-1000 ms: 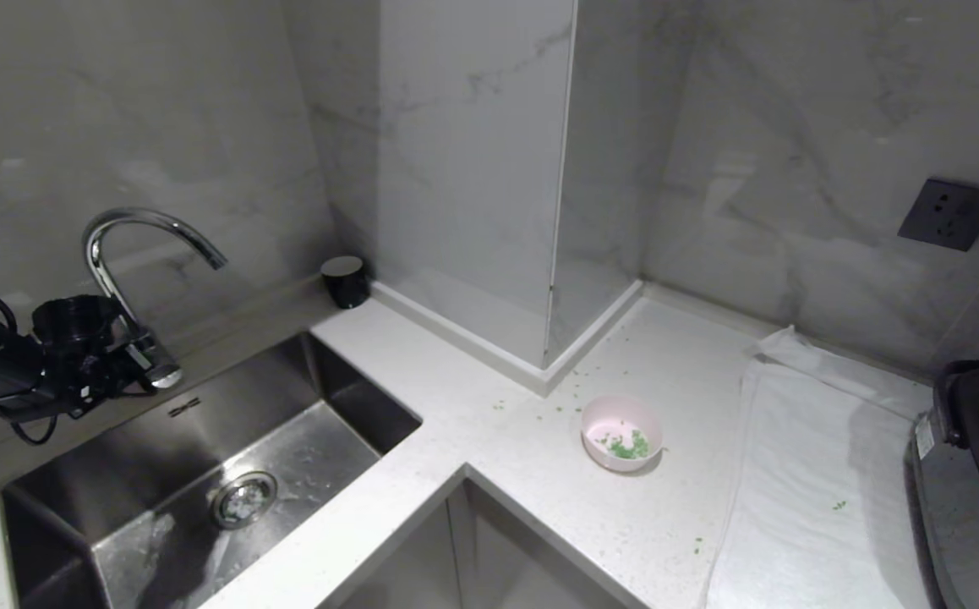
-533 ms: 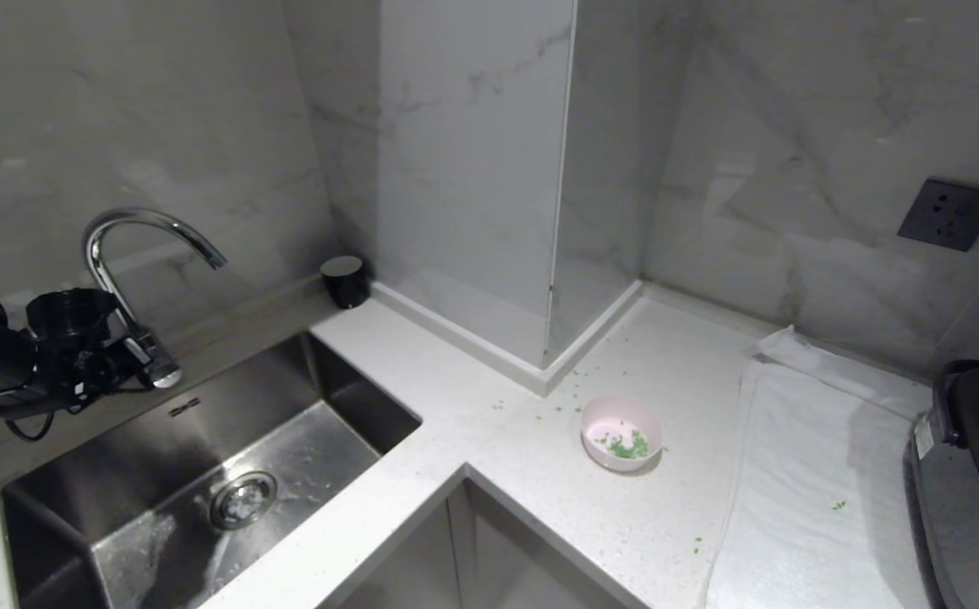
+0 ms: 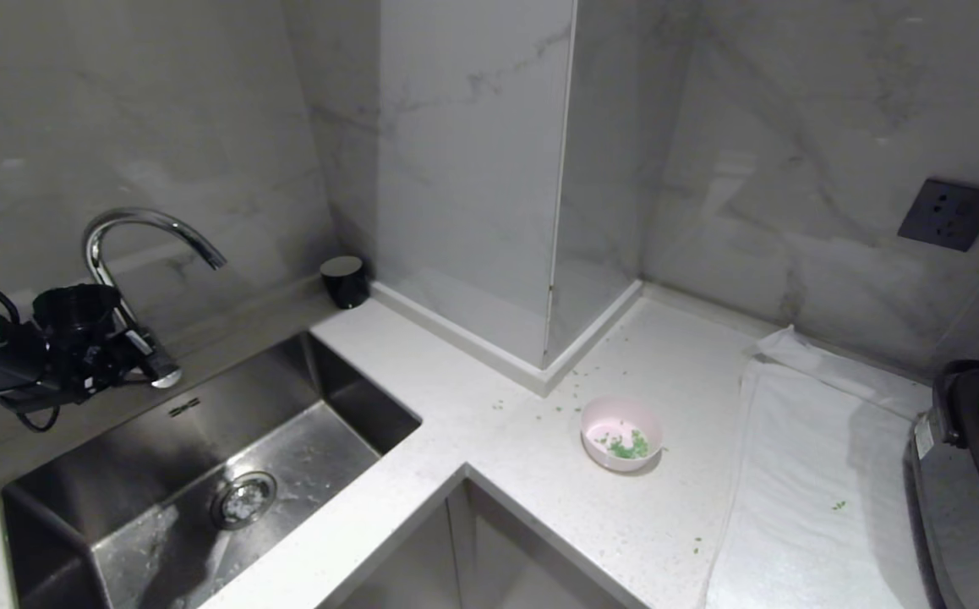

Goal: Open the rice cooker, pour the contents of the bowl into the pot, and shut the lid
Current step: Turn on the tap

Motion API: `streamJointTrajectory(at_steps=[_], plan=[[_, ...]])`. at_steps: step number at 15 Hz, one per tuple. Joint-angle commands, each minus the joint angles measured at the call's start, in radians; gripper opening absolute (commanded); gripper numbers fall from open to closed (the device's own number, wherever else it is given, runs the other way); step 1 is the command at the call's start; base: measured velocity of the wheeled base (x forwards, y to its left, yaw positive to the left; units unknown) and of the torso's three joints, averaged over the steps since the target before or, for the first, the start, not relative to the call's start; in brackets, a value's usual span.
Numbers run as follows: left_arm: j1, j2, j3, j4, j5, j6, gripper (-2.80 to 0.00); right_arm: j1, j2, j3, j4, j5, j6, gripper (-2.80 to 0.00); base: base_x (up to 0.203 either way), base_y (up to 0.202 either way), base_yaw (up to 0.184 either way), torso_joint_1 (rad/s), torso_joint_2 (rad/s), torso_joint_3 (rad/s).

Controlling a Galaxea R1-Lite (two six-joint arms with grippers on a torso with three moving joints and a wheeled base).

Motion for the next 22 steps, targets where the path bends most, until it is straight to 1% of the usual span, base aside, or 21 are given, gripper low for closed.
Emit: streamJointTrajectory(at_steps=[1,2,5,6,13,18,22], plan=[[-0.002,0.052,-0.055,0.000,0.025,-0.002,0.00,0.000,0.001,0.002,0.000,0.001,0.000,-2.80,0.000,0.000,0.000,0.000,0.00,0.000],[-0.006,0.063,-0.070,0.002,0.045,-0.002,0.00,0.000,0.001,0.002,-0.002,0.001,0.000,-2.80,0.000,0.000,0.000,0.000,0.00,0.000],[-0.007,0.065,-0.070,0.004,0.046,0.000,0.00,0.000,0.001,0.002,0.000,0.001,0.000,-2.80,0.000,0.000,0.000,0.000,0.00,0.000],[-0.005,0.065,-0.070,0.004,0.046,0.000,-2.80,0.000,0.001,0.002,0.000,0.001,0.000,-2.80,0.000,0.000,0.000,0.000,0.00,0.000],[0.001,0.062,-0.066,0.004,0.072,-0.002,-2.80,0.000,0.001,0.002,-0.001,0.001,0.000,-2.80,0.000,0.000,0.000,0.000,0.00,0.000],[-0.006,0.037,-0.018,0.010,0.069,0.004,-2.80,0.000,0.001,0.002,0.000,0.001,0.000,-2.80,0.000,0.000,0.000,0.000,0.00,0.000],[-0.008,0.033,-0.003,0.009,0.068,0.004,-2.80,0.000,0.001,0.002,0.000,0.001,0.000,-2.80,0.000,0.000,0.000,0.000,0.00,0.000]])
